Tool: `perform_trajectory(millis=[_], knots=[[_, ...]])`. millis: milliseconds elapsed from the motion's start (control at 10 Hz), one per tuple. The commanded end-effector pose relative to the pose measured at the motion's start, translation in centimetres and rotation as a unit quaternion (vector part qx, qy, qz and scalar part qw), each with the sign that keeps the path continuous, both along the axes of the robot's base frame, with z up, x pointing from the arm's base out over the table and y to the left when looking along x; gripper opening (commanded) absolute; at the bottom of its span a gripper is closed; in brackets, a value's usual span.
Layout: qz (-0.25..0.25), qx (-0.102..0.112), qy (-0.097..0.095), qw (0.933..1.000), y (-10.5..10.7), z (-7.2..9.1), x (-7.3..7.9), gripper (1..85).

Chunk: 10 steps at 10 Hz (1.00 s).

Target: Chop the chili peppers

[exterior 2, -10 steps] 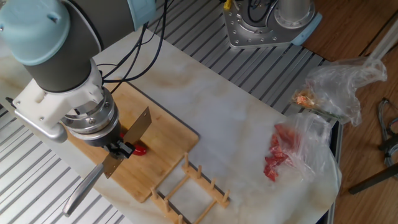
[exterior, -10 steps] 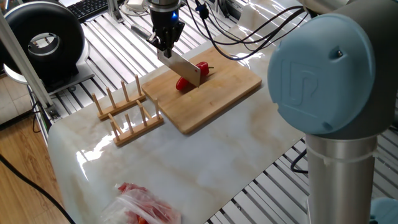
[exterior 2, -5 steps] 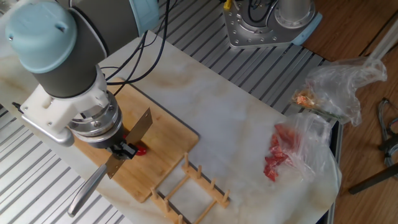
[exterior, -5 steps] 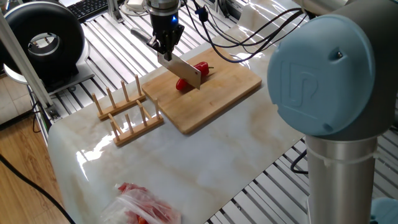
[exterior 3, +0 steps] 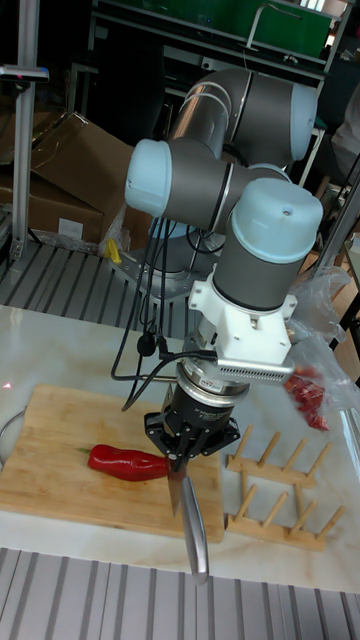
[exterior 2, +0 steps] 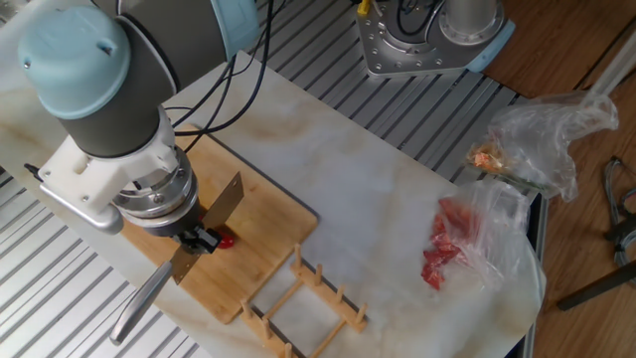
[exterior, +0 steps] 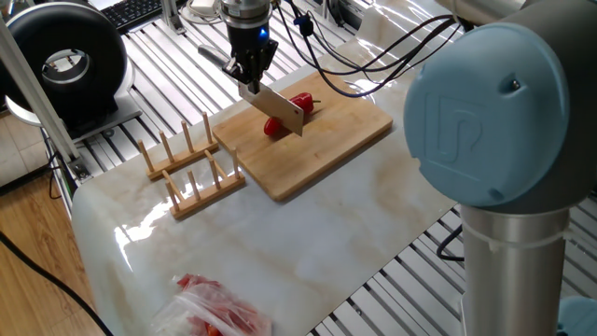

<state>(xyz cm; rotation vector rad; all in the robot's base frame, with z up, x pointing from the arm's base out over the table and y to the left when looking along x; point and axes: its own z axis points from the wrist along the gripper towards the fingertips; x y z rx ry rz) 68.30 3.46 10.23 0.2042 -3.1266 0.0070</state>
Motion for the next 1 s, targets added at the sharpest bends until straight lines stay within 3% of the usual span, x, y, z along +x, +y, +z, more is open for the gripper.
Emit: perform_trajectory(millis=[0,400,900], knots=[[-0.005,0.008,-0.001,1.0,0.33,0.35,-0.07,1.3],[-0.015,0.02,0.004,0.9997,1.0,0.37,-0.27,1.3],[-0.016,0.009,0.004,0.9998,0.69,-0.2,-0.16,1.3]])
